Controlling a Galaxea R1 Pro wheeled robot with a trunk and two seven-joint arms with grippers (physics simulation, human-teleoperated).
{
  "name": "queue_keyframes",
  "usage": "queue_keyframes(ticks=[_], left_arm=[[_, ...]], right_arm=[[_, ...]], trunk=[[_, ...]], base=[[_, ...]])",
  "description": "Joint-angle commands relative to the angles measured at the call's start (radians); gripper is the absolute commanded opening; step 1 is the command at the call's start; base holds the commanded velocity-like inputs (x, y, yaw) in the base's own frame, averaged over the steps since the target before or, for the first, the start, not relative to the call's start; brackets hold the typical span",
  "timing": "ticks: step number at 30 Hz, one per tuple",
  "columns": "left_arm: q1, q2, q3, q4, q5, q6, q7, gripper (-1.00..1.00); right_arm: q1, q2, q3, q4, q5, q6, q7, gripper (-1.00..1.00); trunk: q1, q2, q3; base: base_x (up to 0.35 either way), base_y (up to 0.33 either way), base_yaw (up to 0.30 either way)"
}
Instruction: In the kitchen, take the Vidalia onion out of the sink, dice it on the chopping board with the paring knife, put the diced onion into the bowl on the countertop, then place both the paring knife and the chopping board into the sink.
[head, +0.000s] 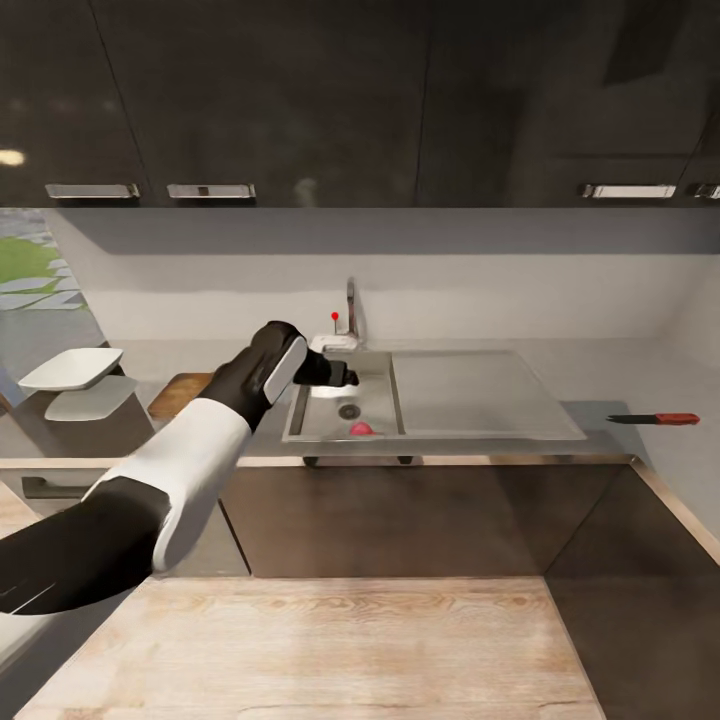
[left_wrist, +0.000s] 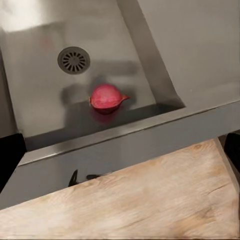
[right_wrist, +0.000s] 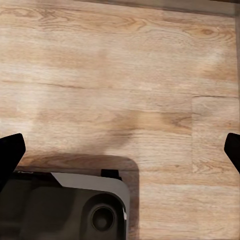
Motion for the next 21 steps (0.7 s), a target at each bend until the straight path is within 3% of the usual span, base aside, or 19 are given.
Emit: queue_keyframes(ticks=[1,6,14,21], left_arm=[[-0.008,0.000,-0.002,0.015,0.006,0.001,0.001,1.00],[-0.029,0.001,-0.005,0.067,0.015,-0.005,0.012,1.00],[-0.029,0.004,-0.008,0.072,0.016,-0.001,0.016,1.00],[-0.029,0.005,-0.009,0.075,0.016,-0.001,0.017,1.00]], right_arm=[[-0.001,0.000,0.009,0.000,-0.009,-0.003,-0.004,1.00],[-0.001,0.000,0.009,0.000,-0.009,-0.003,-0.004,1.00],[-0.001,0.000,0.009,0.000,-0.009,-0.003,-0.004,1.00],[-0.001,0.000,0.009,0.000,-0.009,-0.003,-0.004,1.00]], trunk=[[0.001,-0.002,-0.002],[0.001,-0.002,-0.002],[0.001,-0.002,-0.002],[0.001,-0.002,-0.002]], base=[[0.000,0.000,0.000],[0.000,0.000,0.000],[0.008,-0.004,0.000],[0.152,-0.148,0.000]])
